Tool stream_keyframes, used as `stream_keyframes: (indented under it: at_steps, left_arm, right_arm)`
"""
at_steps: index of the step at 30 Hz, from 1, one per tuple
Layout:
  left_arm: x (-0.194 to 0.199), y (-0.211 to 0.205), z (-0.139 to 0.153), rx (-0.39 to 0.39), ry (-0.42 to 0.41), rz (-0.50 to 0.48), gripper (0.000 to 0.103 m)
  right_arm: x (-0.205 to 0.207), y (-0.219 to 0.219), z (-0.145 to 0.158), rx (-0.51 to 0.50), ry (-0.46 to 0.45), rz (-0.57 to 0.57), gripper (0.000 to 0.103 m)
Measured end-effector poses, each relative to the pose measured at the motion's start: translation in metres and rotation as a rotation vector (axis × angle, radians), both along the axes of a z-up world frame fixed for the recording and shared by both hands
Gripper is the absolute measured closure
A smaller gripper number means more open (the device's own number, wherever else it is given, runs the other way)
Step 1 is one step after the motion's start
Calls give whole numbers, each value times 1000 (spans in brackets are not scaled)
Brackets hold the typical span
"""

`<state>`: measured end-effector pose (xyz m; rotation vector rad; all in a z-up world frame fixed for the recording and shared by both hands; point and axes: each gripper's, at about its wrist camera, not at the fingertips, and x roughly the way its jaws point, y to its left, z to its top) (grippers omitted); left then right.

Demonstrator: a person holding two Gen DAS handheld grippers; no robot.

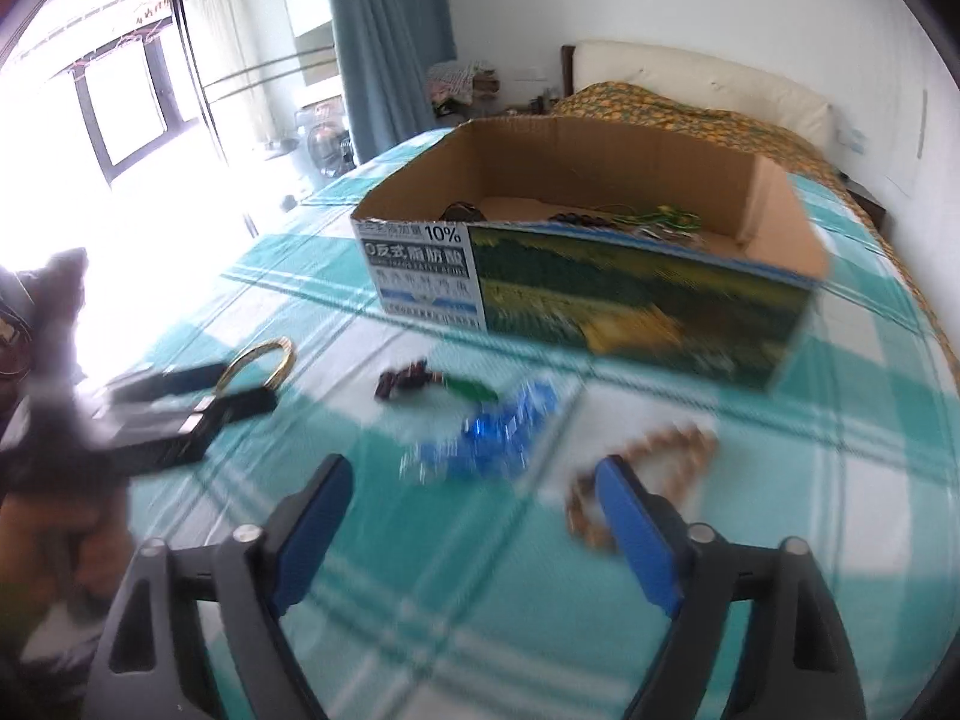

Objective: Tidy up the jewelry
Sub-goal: 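Grasp the gold bangle with the left tool while the right tool grasps the blue crystal bracelet, then lift both held items and carry them over the box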

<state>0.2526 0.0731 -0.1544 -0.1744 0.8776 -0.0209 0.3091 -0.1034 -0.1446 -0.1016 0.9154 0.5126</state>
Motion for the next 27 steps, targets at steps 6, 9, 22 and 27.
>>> stream_keyframes:
  at_steps: [6, 9, 22, 27]
  left_arm:
    - [-7, 7, -1, 1, 2, 8, 35]
    - [-5, 6, -3, 0, 8, 5, 35]
    - [-14, -9, 28, -20, -46, -42, 35]
    - [-19, -20, 42, -10, -70, -84, 35]
  right_arm:
    - [24, 26, -25, -135, 50, 47, 53]
    - [17, 25, -24, -148, 59, 52, 84]
    - [-38, -40, 69, 191, -6, -52, 88]
    - [-64, -54, 89, 220, -46, -82, 88]
